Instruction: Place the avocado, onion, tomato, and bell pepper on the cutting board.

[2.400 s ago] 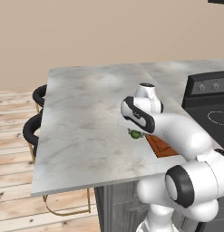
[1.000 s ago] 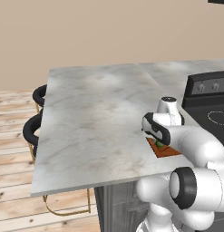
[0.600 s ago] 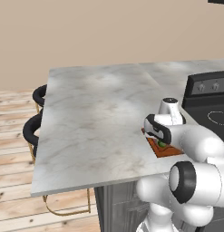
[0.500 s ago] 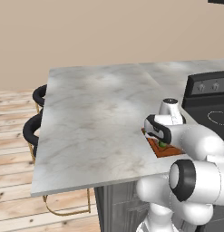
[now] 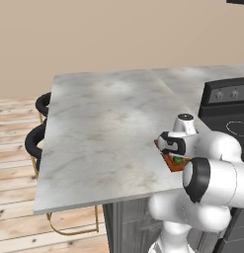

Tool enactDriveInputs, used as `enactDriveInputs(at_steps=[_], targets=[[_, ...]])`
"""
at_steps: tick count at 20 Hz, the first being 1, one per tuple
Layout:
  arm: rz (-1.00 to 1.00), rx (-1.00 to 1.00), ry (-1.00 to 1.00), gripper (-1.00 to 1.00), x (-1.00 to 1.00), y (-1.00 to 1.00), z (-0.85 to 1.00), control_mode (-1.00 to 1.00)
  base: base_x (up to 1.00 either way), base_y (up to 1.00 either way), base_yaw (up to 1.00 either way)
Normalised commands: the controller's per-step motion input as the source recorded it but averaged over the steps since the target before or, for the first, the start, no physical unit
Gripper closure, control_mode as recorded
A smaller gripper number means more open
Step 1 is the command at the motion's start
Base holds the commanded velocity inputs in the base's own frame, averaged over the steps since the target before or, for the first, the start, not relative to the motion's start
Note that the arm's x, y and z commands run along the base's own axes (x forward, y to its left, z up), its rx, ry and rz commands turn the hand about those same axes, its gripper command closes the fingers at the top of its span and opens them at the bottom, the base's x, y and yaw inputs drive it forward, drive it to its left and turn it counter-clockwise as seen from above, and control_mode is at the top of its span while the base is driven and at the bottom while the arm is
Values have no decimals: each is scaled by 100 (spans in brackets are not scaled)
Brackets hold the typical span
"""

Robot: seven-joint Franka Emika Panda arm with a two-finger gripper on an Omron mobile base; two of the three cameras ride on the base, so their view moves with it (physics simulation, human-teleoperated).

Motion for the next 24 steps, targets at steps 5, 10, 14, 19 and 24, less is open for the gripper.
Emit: enactDriveInputs(at_steps=[5,10,14,19,24], targets=[[0,0,-1,100,24,-20,-20,-100,0,0,0],[0,0,0,100,23,-21,-13,-100,0,0,0],[0,0,-1,100,17,-7,-14,-100,0,0,0],[0,0,-2,100,15,0,-19,-100,0,0,0],[0,0,-4,100,15,0,-25,-100,0,0,0]])
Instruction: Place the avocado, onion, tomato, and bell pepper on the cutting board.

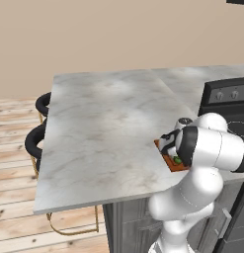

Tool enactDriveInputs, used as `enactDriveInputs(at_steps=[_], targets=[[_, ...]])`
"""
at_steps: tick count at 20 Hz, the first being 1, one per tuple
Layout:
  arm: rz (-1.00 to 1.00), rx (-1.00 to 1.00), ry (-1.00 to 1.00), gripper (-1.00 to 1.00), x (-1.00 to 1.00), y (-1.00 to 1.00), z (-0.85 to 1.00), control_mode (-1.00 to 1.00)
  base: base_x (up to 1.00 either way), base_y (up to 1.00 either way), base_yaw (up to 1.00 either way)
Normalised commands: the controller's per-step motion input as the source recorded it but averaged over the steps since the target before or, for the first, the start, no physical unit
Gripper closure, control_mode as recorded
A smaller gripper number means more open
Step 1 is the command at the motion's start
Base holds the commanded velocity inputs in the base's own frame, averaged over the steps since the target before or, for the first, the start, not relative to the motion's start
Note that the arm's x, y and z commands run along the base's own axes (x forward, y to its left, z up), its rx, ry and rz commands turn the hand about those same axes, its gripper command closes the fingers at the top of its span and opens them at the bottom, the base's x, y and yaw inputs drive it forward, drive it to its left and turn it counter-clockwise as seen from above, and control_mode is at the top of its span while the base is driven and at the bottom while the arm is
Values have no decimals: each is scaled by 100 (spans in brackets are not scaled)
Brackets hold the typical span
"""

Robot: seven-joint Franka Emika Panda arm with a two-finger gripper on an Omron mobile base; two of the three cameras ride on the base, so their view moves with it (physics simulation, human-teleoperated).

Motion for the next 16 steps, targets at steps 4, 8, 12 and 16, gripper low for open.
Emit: enactDriveInputs(at_steps=[4,8,12,16], targets=[[0,0,-3,100,10,0,-21,-100,0,0,0],[0,0,0,-100,0,0,-5,-100,0,0,0],[0,0,0,-100,0,0,0,-100,0,0,0],[0,0,0,-100,0,0,6,-100,0,0,0]])
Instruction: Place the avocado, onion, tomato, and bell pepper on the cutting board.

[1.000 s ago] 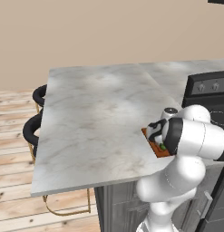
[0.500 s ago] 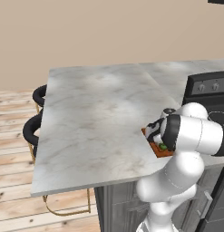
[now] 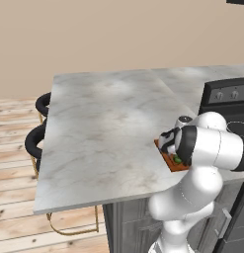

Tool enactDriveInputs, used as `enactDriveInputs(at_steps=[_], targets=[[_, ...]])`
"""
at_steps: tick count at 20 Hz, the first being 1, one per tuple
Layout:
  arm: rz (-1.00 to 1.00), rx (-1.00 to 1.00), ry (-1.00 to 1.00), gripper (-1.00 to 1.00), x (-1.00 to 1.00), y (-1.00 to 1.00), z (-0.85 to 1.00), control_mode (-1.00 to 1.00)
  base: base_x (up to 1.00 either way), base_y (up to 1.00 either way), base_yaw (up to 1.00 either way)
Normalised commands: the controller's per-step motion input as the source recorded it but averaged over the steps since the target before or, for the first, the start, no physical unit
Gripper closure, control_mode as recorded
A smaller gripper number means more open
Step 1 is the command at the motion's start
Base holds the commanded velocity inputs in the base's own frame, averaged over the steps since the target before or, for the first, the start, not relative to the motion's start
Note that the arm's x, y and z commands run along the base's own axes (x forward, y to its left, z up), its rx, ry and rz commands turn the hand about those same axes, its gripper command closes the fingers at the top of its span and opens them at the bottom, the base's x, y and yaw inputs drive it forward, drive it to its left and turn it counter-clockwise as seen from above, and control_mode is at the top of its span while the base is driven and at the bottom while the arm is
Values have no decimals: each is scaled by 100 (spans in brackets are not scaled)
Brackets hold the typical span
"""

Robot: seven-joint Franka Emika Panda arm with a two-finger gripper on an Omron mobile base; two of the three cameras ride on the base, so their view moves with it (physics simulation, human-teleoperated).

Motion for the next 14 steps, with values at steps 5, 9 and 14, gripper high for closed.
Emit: enactDriveInputs(at_steps=[5,9,14], targets=[[0,0,0,-100,0,0,14,-100,0,0,0],[0,0,0,-100,0,0,22,-100,0,0,0],[0,0,0,-100,0,0,27,-100,0,0,0]])
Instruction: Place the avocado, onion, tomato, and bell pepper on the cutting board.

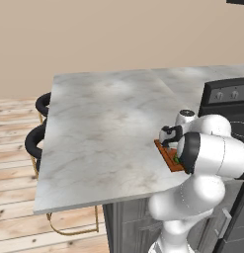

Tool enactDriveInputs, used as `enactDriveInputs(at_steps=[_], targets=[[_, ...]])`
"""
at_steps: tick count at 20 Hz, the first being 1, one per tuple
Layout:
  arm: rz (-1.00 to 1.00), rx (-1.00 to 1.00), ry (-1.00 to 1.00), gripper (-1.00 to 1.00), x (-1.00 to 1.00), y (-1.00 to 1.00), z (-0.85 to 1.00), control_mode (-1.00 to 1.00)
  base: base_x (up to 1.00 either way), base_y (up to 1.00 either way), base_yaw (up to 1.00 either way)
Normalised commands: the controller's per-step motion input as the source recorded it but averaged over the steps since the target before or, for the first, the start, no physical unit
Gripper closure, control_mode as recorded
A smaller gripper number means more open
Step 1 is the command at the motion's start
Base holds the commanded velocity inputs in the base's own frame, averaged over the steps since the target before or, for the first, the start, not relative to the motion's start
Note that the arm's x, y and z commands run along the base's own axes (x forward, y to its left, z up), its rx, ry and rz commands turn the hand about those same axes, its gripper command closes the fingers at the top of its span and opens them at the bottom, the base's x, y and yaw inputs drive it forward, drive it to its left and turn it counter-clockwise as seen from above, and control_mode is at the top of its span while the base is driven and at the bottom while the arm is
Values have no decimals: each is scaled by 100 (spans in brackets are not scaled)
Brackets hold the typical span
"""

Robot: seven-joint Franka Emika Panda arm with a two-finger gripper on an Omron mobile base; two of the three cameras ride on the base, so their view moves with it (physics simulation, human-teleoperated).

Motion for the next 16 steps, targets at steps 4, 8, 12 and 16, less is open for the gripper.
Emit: enactDriveInputs(at_steps=[4,8,12,16], targets=[[0,0,0,-100,0,0,30,-100,0,0,0],[0,0,-1,-100,-4,1,37,-100,0,0,0],[0,-2,-4,-100,-9,9,46,-100,0,0,0],[0,-5,-7,-100,-14,19,45,-100,0,0,0]])
